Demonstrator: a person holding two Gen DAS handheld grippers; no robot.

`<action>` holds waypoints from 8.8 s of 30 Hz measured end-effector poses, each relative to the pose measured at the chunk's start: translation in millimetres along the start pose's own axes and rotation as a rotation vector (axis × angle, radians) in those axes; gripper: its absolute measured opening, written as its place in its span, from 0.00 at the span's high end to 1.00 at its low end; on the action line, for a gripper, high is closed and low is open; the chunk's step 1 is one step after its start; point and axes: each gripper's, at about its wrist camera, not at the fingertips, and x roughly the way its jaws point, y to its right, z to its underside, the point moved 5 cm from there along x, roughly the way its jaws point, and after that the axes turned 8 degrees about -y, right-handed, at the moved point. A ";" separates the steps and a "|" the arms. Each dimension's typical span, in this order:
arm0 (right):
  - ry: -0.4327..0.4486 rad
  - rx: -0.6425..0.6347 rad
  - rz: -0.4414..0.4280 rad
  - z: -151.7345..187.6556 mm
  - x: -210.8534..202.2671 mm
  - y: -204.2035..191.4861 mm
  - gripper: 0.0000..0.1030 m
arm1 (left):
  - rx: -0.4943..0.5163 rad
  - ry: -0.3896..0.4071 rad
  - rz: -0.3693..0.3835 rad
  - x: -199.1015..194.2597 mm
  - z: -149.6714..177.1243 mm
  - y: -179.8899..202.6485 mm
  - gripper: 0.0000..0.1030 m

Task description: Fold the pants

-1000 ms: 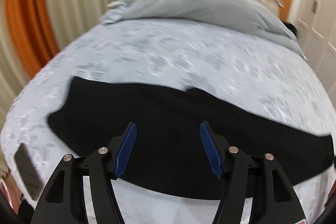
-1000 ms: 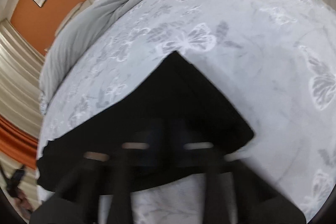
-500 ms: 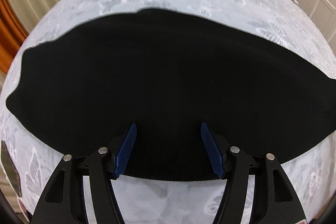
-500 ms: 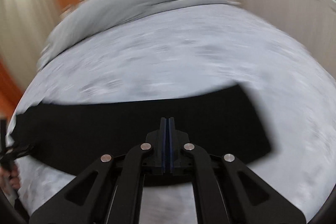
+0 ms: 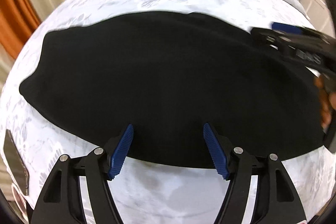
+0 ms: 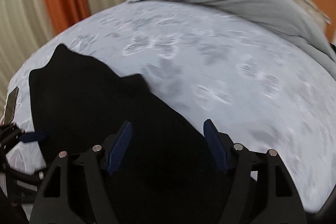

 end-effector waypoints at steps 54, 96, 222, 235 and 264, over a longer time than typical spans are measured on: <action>0.017 0.986 0.434 391.8 -220.6 313.7 0.47 | 0.278 0.290 -0.039 -33.0 7.7 148.7 0.19; 0.061 0.944 0.465 360.0 -196.8 326.0 0.45 | 0.187 0.228 -0.060 -24.0 0.0 118.0 0.17; 0.245 0.480 -0.215 72.2 -116.5 3.0 0.82 | -0.078 0.240 0.107 -63.5 -13.7 -11.7 0.15; 0.054 0.384 -0.175 82.4 -20.7 -44.9 0.69 | -0.172 0.198 0.087 -51.5 -3.5 -95.2 0.15; -0.011 0.723 -0.161 221.3 -85.7 110.2 0.70 | -0.220 0.178 0.224 -51.2 -19.2 -40.5 0.15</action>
